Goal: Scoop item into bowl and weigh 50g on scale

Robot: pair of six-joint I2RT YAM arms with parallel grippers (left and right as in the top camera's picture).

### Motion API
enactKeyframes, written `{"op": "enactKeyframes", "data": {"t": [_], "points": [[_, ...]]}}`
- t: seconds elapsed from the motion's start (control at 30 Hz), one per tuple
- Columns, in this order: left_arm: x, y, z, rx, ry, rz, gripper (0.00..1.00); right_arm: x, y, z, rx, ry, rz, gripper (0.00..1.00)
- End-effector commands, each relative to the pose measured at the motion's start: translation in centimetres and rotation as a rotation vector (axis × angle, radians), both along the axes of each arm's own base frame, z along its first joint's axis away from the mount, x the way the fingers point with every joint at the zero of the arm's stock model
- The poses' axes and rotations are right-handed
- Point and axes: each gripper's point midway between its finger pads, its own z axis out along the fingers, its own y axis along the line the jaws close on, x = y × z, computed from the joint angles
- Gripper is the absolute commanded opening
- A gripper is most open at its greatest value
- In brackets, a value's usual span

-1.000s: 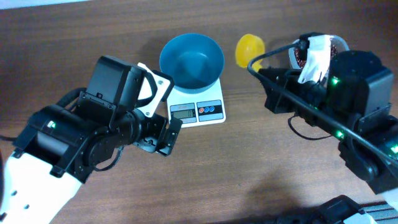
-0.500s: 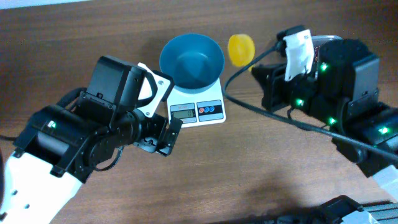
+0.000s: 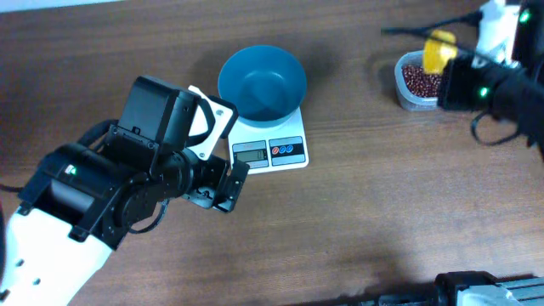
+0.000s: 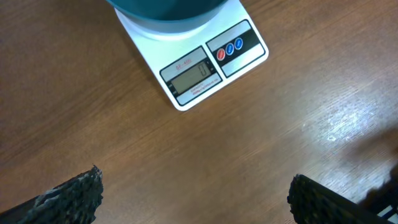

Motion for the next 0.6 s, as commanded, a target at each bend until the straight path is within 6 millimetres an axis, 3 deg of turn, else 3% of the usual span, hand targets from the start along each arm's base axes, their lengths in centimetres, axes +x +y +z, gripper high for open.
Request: {"op": "enactKeyframes", "data": {"t": [0.0,0.13,0.43,0.57], "points": [[0.1,-0.3,0.5,-0.009,-0.011,-0.026,0.99,1.5,-3.0,0.0,-0.189,0.071,0.022,0.04],[0.1,-0.3,0.5,-0.009,-0.011,-0.026,0.99,2.4,-6.3,-2.2,-0.410,0.226,0.034,0.04],[0.1,-0.3,0.5,-0.009,-0.011,-0.026,0.99,6.2,-6.9,-8.0,-0.462,0.332,0.130,0.04],[0.1,-0.3,0.5,-0.009,-0.011,-0.026,0.99,7.0,-7.9,-9.2,-0.504,0.360,0.103,0.04]]}}
